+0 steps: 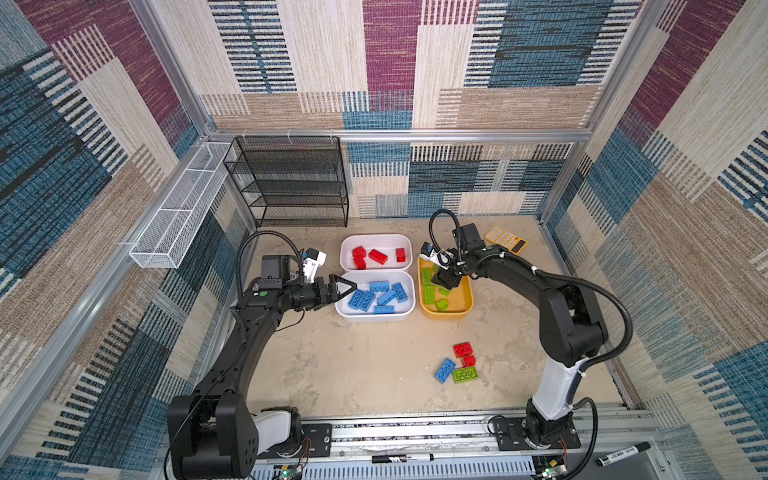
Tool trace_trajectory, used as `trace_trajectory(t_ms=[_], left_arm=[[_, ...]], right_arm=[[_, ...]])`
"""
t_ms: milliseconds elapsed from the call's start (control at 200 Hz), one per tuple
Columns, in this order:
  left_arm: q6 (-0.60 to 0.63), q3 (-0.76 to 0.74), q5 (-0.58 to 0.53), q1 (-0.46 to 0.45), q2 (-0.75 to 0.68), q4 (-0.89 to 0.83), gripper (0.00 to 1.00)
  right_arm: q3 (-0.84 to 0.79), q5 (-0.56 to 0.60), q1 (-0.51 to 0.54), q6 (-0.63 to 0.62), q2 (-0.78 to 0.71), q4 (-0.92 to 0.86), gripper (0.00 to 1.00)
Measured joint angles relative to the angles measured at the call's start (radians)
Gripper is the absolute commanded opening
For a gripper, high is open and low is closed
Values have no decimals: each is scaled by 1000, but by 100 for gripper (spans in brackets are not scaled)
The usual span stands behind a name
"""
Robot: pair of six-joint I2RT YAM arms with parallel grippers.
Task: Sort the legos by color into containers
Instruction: 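Carry the lime-green brick into the yellow tray and release it, then move the right gripper down to the pile and grasp the blue brick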
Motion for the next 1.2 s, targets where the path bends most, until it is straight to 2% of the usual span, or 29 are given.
trace_trajectory(t_ms=[300, 551, 841, 1107, 1202], left_arm=[[2, 23, 3, 0, 51, -1, 97], [6, 47, 3, 0, 79, -2, 97], [10, 52, 4, 0, 95, -6, 97], [22, 35, 3, 0, 88, -2, 97], [23, 31, 3, 0, 88, 0, 97]], right_arm=[[-339, -114, 87, 3, -451, -93, 84], [-523, -128, 206, -34, -683, -210, 87], [-674, -78, 321, -135, -686, -256, 86], [-737, -31, 401, -149, -577, -117, 85], [-737, -5, 414, -149, -515, -61, 79]])
